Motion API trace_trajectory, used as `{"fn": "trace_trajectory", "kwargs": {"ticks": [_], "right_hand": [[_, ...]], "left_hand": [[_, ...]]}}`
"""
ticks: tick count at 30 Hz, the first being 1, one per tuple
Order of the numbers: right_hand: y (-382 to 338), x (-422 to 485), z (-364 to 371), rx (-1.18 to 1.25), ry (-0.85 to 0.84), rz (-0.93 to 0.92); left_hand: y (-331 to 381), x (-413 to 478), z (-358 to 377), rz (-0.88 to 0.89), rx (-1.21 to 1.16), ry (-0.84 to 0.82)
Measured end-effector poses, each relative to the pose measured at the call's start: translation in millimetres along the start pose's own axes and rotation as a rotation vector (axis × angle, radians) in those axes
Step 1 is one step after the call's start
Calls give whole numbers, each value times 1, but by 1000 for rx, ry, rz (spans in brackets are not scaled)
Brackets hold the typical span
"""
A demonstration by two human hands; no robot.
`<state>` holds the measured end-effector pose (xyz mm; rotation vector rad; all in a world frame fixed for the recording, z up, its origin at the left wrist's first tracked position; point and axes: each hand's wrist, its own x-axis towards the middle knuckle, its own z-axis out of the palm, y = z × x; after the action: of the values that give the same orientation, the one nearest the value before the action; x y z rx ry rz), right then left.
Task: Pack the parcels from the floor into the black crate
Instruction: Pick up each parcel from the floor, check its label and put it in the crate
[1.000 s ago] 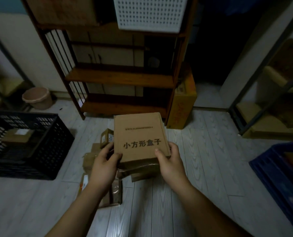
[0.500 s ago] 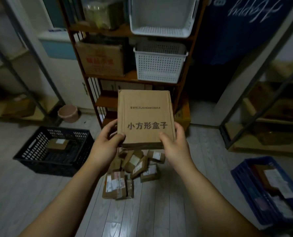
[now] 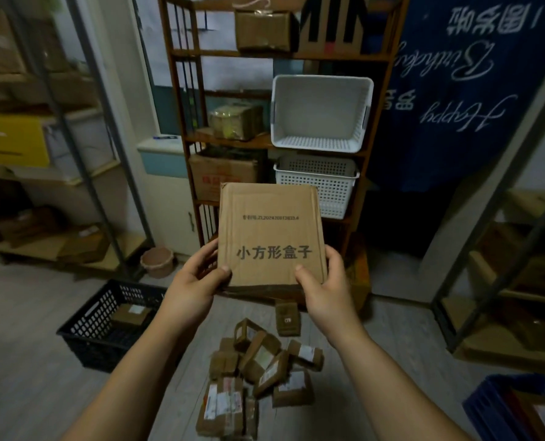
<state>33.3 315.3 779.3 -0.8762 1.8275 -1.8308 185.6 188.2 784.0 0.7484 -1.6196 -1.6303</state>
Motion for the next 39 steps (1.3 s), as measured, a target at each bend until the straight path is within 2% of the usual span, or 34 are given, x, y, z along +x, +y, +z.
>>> {"fn": "trace_trajectory", "kwargs": {"ticks": [7,15,21,29,39], "right_hand": [[0,24,98,-18,-56,-17],[8,54,280,27,-109,16],[13,81,388,-24,-151,26],[53,160,491,-93,-203,96],[83,277,606,-109,-246,99]], "left_hand": [[4,29,-86,25,27,102],[12,80,-257,5,96,148],[10,124,-361,-82,162,165],[-16,218,-437,-150,188,178],[-36,353,-518,-203,272,208]]}}
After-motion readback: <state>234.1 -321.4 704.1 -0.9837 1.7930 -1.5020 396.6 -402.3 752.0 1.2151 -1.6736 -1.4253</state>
